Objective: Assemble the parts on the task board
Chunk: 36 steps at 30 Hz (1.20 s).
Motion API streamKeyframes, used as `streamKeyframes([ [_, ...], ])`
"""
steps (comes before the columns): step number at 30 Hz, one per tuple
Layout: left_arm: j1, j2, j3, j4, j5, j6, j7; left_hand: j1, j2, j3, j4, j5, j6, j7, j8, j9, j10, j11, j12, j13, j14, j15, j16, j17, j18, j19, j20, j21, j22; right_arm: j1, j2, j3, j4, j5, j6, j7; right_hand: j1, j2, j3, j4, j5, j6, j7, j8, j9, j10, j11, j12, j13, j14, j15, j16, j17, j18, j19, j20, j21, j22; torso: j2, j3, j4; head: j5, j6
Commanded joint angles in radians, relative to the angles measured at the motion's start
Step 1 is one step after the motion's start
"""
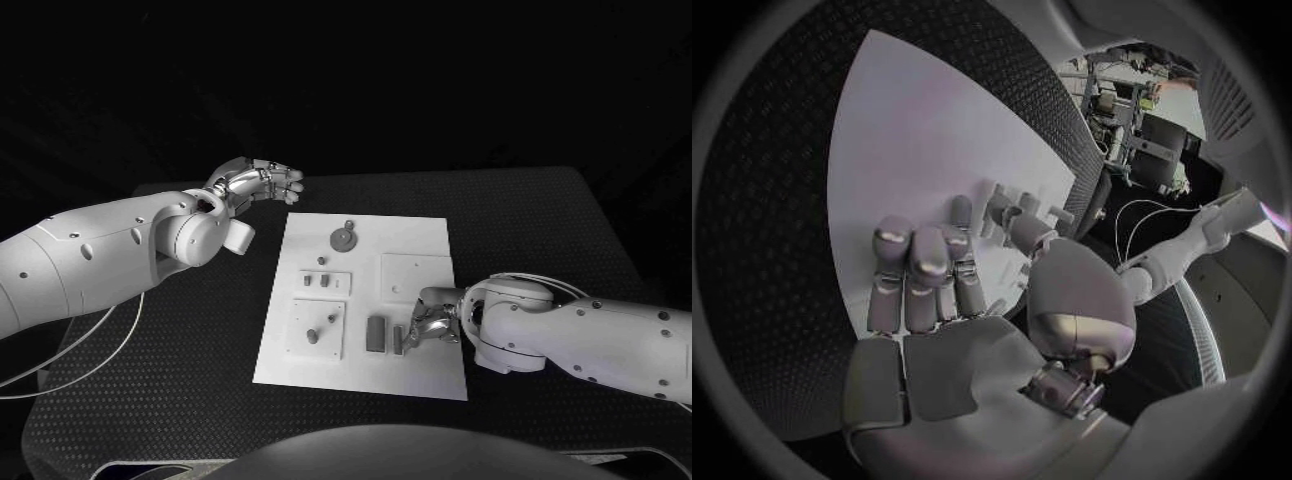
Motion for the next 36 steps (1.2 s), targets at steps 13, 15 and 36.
streamKeyframes([
  [13, 0.001, 0.014, 0.000, -0.014, -0.003, 0.019, 0.014, -0.010, -0.001, 0.001, 0.006, -0.001, -0.007, 0.001, 0.004, -0.001, -0.005, -0.001, 0.002, -0.001, 0.007, -0.002, -0.006, 0.002, 0.005, 0.006, 0.003, -0.005, 0.002, -0.004, -0.013, -0.002, -0.050, 0.140, -0.054, 0.119, -0.093, -0.107, -0.064, 0.080, 0.004, -0.041, 0.021, -0.022, -0.011, -0.031, 0.014, -0.006, 0.008, -0.026, 0.009, -0.023, -0.012, 0.017, -0.021, 0.004, -0.005, -0.009, 0.000, 0.0000, -0.0007, -0.020, 0.056],
  [15, 0.001, 0.017, 0.000, -0.020, -0.003, 0.019, 0.019, -0.012, -0.003, 0.000, 0.006, -0.002, -0.008, 0.001, 0.004, -0.002, -0.005, 0.000, 0.002, -0.002, 0.006, -0.002, -0.007, 0.003, 0.005, 0.006, 0.003, -0.005, 0.002, -0.002, -0.015, 0.001, -0.069, 0.180, -0.084, 0.161, -0.097, -0.107, -0.071, 0.082, 0.004, -0.046, 0.022, -0.024, -0.010, -0.035, 0.015, -0.007, 0.009, -0.029, 0.010, -0.024, -0.012, 0.017, -0.026, 0.003, -0.007, -0.009, -0.002, 0.0000, -0.0017, -0.025, 0.072],
  [36, 0.000, 0.085, 0.001, -0.169, 0.059, 0.035, 0.065, -0.020, 0.017, -0.008, 0.001, -0.004, 0.013, -0.021, 0.019, 0.001, 0.009, -0.021, 0.007, -0.001, -0.022, 0.000, -0.051, 0.008, 0.004, -0.001, 0.007, -0.023, 0.013, 0.059, 0.159, 0.152, -0.534, 0.647, -0.131, 0.693, -0.043, 0.030, -0.215, -0.046, 0.109, -0.144, 0.060, -0.060, -0.012, -0.129, 0.053, -0.074, -0.046, -0.136, 0.046, -0.134, -0.069, 0.014, -0.146, 0.030, -0.101, -0.052, -0.046, -0.0126, -0.0070, -0.048, 0.222],
])
